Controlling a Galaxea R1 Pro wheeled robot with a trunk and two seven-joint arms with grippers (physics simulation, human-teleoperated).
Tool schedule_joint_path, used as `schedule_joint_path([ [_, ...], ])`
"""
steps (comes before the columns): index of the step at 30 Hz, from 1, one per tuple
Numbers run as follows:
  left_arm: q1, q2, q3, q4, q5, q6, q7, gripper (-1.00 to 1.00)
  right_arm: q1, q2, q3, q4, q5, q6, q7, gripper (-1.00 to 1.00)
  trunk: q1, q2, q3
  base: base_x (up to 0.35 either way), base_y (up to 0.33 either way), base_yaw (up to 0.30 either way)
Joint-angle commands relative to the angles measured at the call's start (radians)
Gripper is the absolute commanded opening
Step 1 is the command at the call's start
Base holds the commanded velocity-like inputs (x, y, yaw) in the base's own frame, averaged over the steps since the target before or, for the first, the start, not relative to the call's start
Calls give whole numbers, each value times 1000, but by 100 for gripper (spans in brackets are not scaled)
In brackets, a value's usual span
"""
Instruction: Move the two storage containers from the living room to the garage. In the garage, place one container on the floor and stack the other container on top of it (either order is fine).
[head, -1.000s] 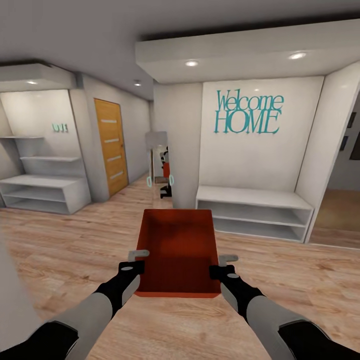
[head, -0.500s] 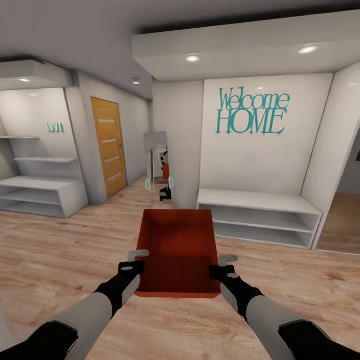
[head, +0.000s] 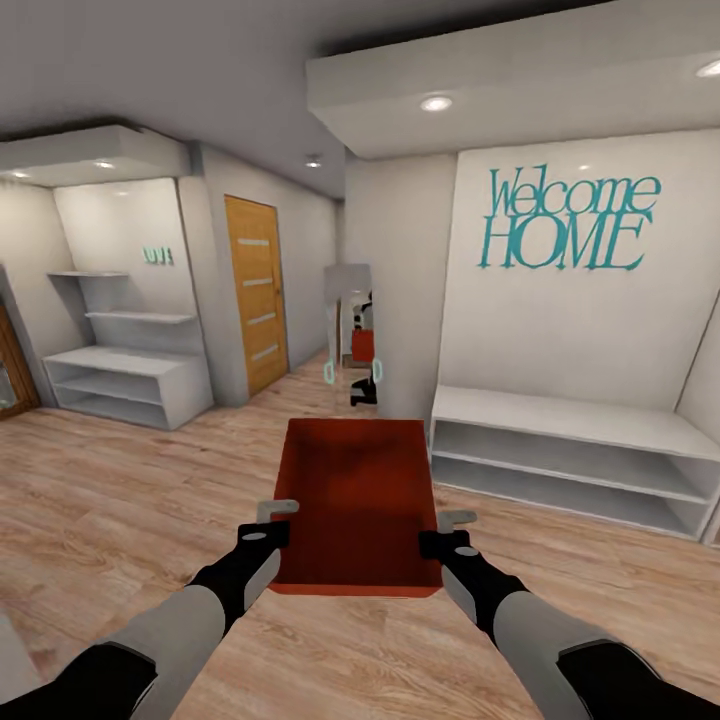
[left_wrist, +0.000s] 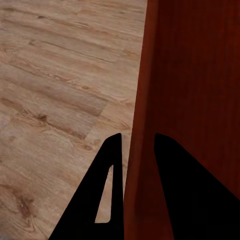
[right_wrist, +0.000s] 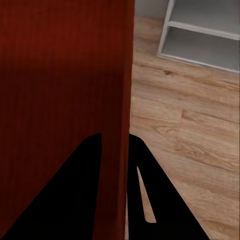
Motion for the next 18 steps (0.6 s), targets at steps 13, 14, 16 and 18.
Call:
schedule_joint_path([
  [13,-1,1,14,-15,-12,-6,11,-100,0,0,1,3,-18,-1,-6,-100,1,-1,-2,322,0,100],
  [14,-1,1,14,-15,-12,-6,11,-100,0,0,1,3,-18,-1,-6,-100,1,-1,-2,322,0,2],
  [16,-1,1,14,-14,-12,-6,11,-100,0,0,1,3,-18,-1,-6,-100,1,-1,-2,322,0,1],
  [18,-1,1,14,-14,-12,-6,11,-100,0,0,0,3,-18,-1,-6,-100,1,-1,-2,322,0,0],
])
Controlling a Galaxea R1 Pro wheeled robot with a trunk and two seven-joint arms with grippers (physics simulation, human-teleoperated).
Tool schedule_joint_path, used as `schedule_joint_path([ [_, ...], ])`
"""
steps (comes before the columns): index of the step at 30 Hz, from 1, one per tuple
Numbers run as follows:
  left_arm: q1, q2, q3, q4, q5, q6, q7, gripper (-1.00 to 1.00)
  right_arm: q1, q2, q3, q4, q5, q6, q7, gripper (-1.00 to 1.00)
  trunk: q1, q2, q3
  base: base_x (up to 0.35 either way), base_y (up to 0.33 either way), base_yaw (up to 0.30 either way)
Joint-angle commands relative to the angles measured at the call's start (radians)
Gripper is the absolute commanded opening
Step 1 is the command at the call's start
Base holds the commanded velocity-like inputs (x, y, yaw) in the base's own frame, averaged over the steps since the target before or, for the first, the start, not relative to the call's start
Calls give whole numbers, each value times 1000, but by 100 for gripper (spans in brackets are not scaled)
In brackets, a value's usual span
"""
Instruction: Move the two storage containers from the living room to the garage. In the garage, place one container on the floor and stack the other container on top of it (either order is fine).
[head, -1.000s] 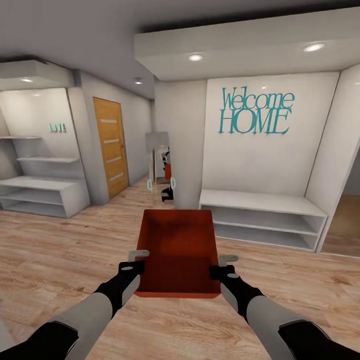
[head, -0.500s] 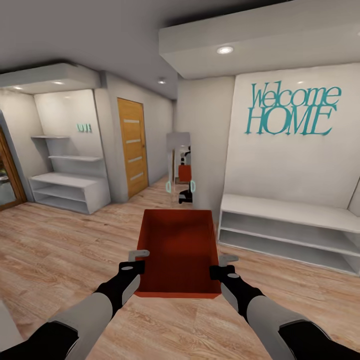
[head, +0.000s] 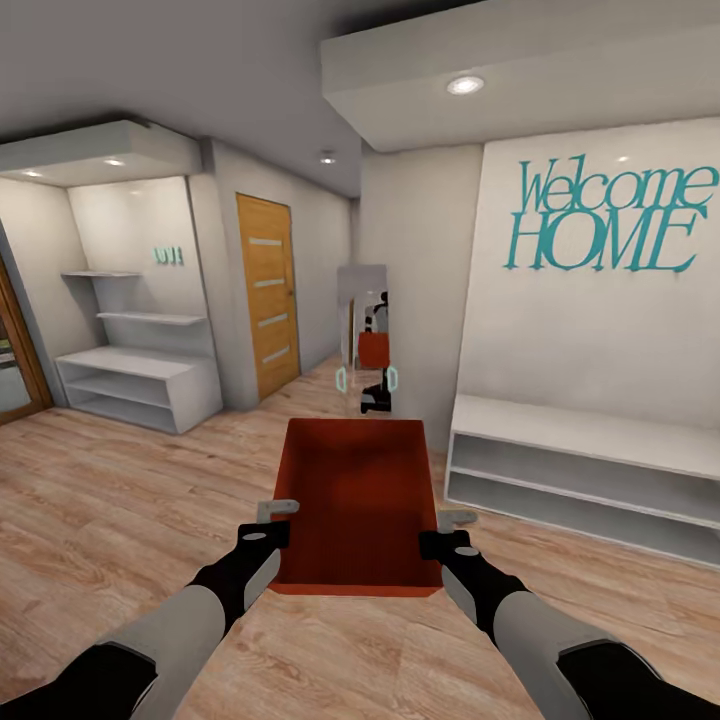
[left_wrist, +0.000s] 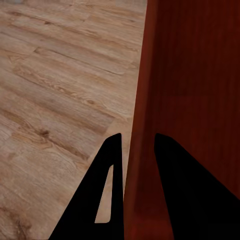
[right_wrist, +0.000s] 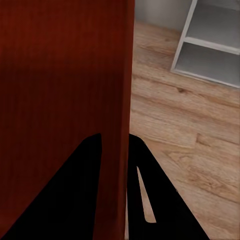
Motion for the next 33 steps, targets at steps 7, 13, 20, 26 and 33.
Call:
schedule_joint_path([
  [7,-1,1,14,-14,-12,-6,11,-100,0,0,2,3,-20,-3,-6,-100,1,-1,-2,322,0,0],
  [13,-2,1,14,-15,-12,-6,11,-100,0,-1,1,3,-20,-2,-6,-100,1,-1,-2,322,0,50],
  [20,-1,1,14,-15,-12,-6,11,-100,0,-2,2,3,-19,0,-6,-100,1,-1,-2,322,0,240],
  [26,-2,1,14,-15,-12,-6,11,-100,0,-2,2,3,-19,0,-6,-100,1,-1,-2,322,0,267],
  [33,-2,1,14,-15,-12,-6,11,-100,0,-2,2,3,-19,-1,-6,-100,1,-1,-2,322,0,269],
])
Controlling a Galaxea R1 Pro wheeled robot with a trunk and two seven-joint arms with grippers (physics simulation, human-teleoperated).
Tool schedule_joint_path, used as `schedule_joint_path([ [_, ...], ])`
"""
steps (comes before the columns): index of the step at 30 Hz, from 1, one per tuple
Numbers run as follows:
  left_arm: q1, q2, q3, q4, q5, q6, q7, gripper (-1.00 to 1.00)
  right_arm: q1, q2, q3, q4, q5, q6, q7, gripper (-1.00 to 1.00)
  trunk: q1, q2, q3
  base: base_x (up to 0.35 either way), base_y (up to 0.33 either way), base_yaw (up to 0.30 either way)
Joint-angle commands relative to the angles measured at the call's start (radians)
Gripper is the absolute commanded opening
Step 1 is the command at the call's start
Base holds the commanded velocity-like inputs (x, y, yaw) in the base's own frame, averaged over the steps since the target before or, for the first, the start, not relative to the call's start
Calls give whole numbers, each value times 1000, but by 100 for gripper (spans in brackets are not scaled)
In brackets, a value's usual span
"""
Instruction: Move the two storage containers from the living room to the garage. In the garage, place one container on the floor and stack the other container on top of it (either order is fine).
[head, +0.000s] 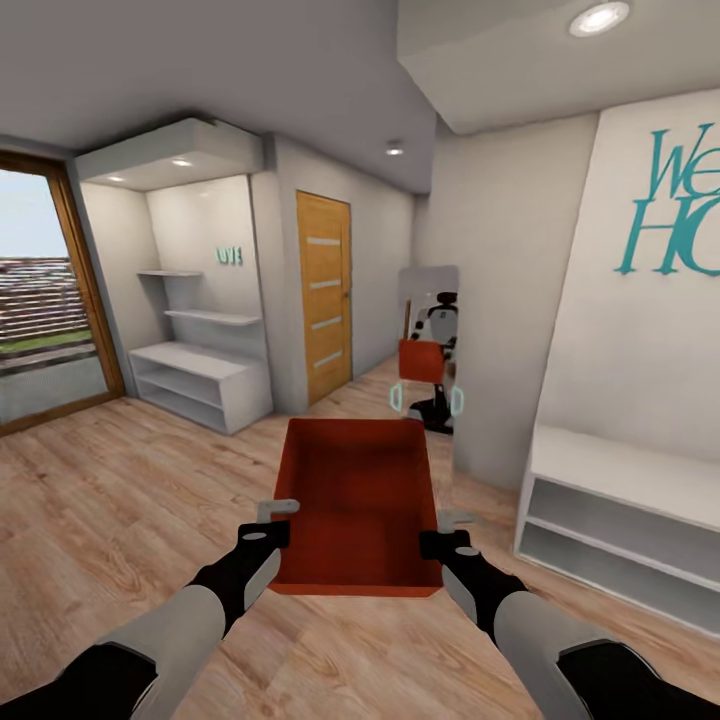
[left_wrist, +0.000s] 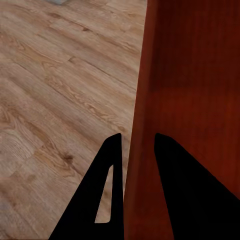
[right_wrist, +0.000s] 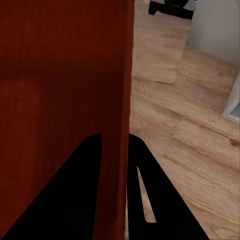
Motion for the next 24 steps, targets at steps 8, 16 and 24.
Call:
schedule_joint_path([
  [8,-1,1,14,-13,-12,-8,11,-100,0,-1,0,3,-17,-1,-7,-100,1,-1,-2,322,0,228],
  [16,-1,1,14,-13,-12,-8,11,-100,0,0,1,3,-17,-1,-7,-100,1,-1,-2,322,0,17],
  [24,-1,1,14,-13,-12,-8,11,-100,0,-1,1,3,-17,1,-7,-100,1,-1,-2,322,0,1],
])
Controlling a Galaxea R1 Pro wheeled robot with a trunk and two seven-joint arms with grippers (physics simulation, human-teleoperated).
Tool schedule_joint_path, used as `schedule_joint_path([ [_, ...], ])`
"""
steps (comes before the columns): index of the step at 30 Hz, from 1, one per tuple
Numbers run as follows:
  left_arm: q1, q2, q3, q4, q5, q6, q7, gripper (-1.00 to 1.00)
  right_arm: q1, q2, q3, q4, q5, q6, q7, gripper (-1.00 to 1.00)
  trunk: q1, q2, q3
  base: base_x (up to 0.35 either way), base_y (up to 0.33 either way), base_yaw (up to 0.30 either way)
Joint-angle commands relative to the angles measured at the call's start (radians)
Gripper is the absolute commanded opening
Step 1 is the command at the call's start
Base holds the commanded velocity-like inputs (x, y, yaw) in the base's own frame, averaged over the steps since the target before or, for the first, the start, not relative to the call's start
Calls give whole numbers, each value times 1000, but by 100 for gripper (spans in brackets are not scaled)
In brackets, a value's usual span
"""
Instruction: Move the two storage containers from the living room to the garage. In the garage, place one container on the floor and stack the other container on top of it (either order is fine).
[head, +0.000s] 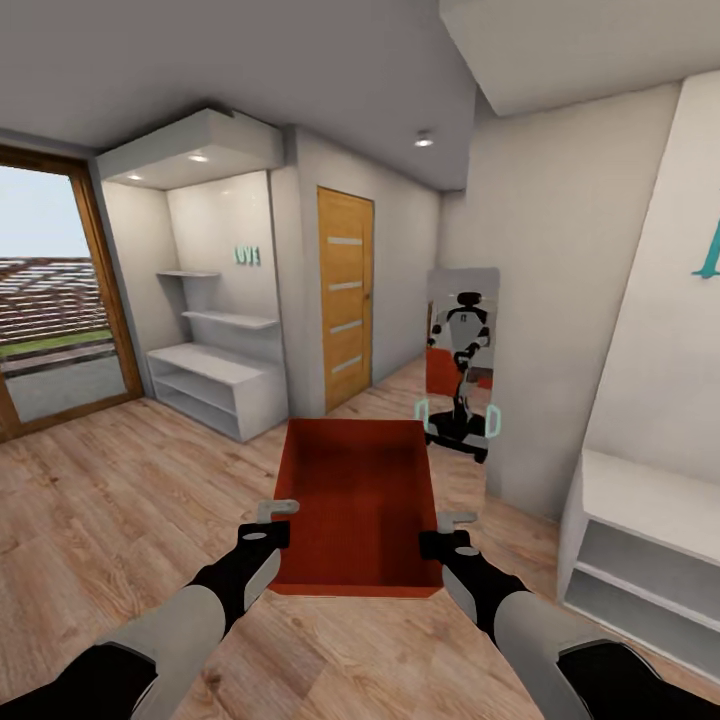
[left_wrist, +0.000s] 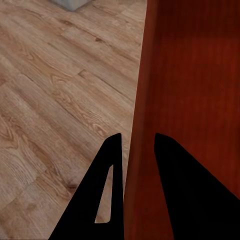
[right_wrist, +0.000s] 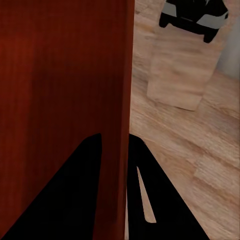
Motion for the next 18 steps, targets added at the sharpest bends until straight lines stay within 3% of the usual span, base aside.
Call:
schedule_joint_path([
  [1,-1,1,13,-14,-12,-10,11,-100,0,-1,1,3,-16,-1,-7,-100,1,-1,-2,322,0,0],
  [9,-1,1,13,-14,-12,-10,11,-100,0,2,1,3,-17,-2,-7,-100,1,-1,-2,322,0,10],
  [18,-2,1,13,-14,-12,-10,11,-100,0,0,1,3,-17,-1,-7,-100,1,-1,-2,322,0,231],
])
